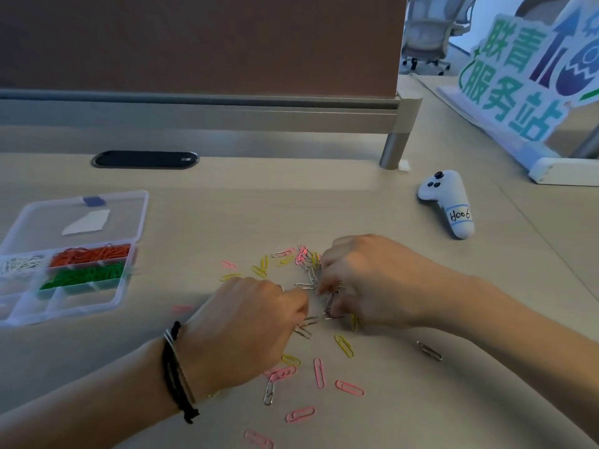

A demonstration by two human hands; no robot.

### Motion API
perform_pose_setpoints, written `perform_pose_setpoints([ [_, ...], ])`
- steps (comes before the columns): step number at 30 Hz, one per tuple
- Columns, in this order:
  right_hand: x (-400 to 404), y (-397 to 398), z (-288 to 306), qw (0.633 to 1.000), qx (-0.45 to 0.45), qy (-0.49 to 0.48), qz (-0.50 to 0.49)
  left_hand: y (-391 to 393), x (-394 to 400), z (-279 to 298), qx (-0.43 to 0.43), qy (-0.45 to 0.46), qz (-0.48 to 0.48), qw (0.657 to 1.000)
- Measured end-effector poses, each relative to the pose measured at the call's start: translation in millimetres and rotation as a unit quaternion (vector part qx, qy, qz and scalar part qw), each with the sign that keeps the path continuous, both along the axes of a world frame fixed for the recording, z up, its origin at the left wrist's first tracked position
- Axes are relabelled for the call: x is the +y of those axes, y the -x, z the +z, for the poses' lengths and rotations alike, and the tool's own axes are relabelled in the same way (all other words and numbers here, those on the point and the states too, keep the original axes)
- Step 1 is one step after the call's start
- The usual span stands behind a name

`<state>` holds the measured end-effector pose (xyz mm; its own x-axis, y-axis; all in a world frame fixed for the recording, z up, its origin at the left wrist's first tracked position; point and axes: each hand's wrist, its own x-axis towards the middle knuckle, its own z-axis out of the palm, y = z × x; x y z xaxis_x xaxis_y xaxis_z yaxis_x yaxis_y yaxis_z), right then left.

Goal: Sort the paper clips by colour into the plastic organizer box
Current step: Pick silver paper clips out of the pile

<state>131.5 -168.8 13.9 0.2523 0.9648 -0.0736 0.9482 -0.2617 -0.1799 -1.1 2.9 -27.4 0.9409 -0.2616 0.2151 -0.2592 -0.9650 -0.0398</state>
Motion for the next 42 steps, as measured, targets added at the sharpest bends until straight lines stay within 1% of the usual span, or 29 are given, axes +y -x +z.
perform_pose_setpoints([
  [2, -2, 1, -2, 1.0, -0.022, 0.008, 0.014, 2, 0, 0, -0.017, -0.009, -0.004, 1.0],
  [4, -4, 4, -6, 0.998, -0.052, 0.028, 0.024, 5, 0, 0, -0.007, -0.003, -0.009, 1.0],
  [6, -5, 6, -9, 0.994, -0.09, 0.038, 0.038, 6, 3, -1, 0.0, -0.015, -0.018, 1.0],
  [9, -7, 8, -12, 0.987, -0.14, 0.032, 0.077, 5, 4, 1, 0.022, -0.068, -0.056, 0.996],
  [12, -8, 12, -13, 0.975, -0.192, 0.025, 0.107, 2, 2, 5, 0.043, -0.129, -0.067, 0.988],
  [14, -7, 16, -15, 0.97, -0.212, 0.024, 0.117, 0, 6, 4, 0.045, -0.128, -0.065, 0.989],
  [18, -5, 19, -18, 0.968, -0.227, 0.029, 0.104, 1, 20, 0, 0.05, -0.088, -0.064, 0.993],
  [22, -4, 18, -21, 0.976, -0.208, -0.003, 0.068, 3, 26, -2, 0.038, -0.062, -0.061, 0.995],
  [25, -5, 17, -18, 0.991, -0.127, -0.042, -0.021, 4, 25, -1, 0.027, -0.033, -0.07, 0.997],
  [27, -7, 15, -13, 0.994, -0.062, -0.03, -0.089, 5, 25, 2, 0.013, -0.027, -0.068, 0.997],
  [28, -8, 15, -11, 0.994, -0.041, -0.018, -0.103, 5, 25, 5, 0.008, -0.017, -0.062, 0.998],
  [30, -6, 18, -6, 0.994, -0.028, 0.001, -0.102, 6, 22, 11, 0.018, 0.005, -0.051, 0.999],
  [33, 5, 28, -3, 0.995, -0.051, 0.038, -0.072, 8, 19, 19, 0.093, 0.039, -0.011, 0.995],
  [35, 10, 34, -3, 0.994, -0.073, 0.057, -0.054, 10, 17, 24, 0.133, 0.013, 0.001, 0.991],
  [38, 9, 40, -3, 0.995, -0.056, 0.055, -0.061, 16, 17, 28, 0.183, 0.01, 0.001, 0.983],
  [40, 6, 45, -3, 0.996, -0.047, 0.046, -0.067, 19, 19, 29, 0.185, -0.005, -0.001, 0.983],
  [42, 7, 51, -3, 0.995, -0.069, 0.036, -0.054, 19, 20, 27, 0.161, -0.006, 0.006, 0.987],
])
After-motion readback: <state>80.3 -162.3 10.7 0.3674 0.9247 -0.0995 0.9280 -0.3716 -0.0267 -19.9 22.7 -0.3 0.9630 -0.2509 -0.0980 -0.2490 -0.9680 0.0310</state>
